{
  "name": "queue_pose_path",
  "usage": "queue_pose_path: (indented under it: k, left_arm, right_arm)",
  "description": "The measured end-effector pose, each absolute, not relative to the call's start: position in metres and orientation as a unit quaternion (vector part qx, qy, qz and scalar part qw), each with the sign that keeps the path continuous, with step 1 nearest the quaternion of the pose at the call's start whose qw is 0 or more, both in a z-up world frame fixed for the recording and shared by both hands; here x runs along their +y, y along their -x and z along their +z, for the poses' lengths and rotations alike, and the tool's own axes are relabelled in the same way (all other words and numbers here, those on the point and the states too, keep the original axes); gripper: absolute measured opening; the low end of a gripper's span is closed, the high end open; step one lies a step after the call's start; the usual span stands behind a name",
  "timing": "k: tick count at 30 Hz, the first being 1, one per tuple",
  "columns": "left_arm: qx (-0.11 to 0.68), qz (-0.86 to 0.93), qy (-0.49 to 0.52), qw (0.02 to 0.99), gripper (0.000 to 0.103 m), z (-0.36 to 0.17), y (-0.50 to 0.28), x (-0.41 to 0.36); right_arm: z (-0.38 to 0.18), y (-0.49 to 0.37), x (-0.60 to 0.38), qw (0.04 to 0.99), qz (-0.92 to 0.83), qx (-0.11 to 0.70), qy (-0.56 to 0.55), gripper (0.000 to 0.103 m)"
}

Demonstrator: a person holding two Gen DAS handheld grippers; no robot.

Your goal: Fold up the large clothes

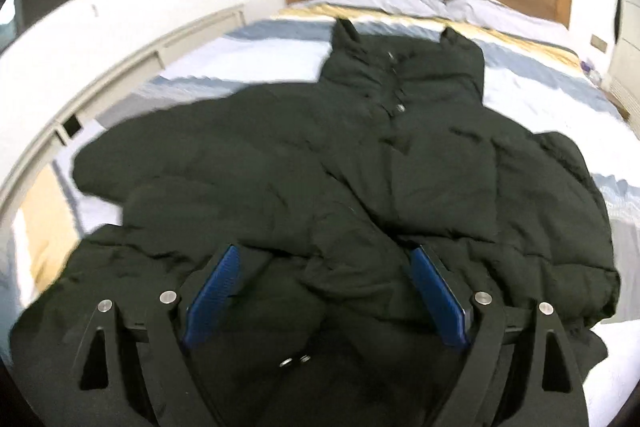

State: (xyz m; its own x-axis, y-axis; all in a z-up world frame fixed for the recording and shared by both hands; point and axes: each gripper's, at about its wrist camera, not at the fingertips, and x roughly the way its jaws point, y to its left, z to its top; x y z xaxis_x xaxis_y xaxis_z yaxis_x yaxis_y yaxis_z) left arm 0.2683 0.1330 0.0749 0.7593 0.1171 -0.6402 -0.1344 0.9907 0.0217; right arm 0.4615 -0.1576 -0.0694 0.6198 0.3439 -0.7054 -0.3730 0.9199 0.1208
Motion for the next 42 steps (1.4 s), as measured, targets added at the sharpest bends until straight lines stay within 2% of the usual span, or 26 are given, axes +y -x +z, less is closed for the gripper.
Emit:
queue_pose_path:
  k: [6, 12, 22, 28, 33, 39, 42]
  left_arm:
    - [0.358, 0.006, -0.017, 0.934, 0.1, 0.072, -0.323, 0.064]
    - [0.369, -0.041, -0.043, 0.927, 0.1, 0.057, -0.41, -0.021]
    - [0.431, -0.075, -0.004, 0.899, 0.1, -0.017, -0.516, -0.129]
    - [0.501, -0.045, -0.009, 0.864, 0.101, -0.087, -0.54, -0.131]
    - [0.494, -0.039, -0.03, 0.868, 0.101, -0.086, -0.53, -0.136]
    - [0.462, -0.027, -0.039, 0.885, 0.101, -0.065, -0.502, -0.126]
    - [0.492, -0.027, -0.037, 0.869, 0.101, -0.073, -0.506, -0.119]
  right_arm:
    - [-0.036, -0.457, -0.21, 0.919, 0.169, 0.356, -0.006, 0.087]
    - [-0.037, -0.482, -0.294, 0.931, 0.066, 0.357, -0.035, 0.084]
    - [-0.061, -0.54, -0.335, 0.931, 0.033, 0.36, -0.043, 0.083]
    - [-0.108, -0.562, -0.326, 0.912, 0.044, 0.405, -0.034, 0.082]
    - [-0.126, -0.56, -0.326, 0.905, 0.041, 0.421, -0.042, 0.082]
    - [-0.092, -0.528, -0.328, 0.919, 0.045, 0.39, -0.032, 0.081]
    - [-0.087, -0.509, -0.326, 0.919, 0.064, 0.387, -0.041, 0.081]
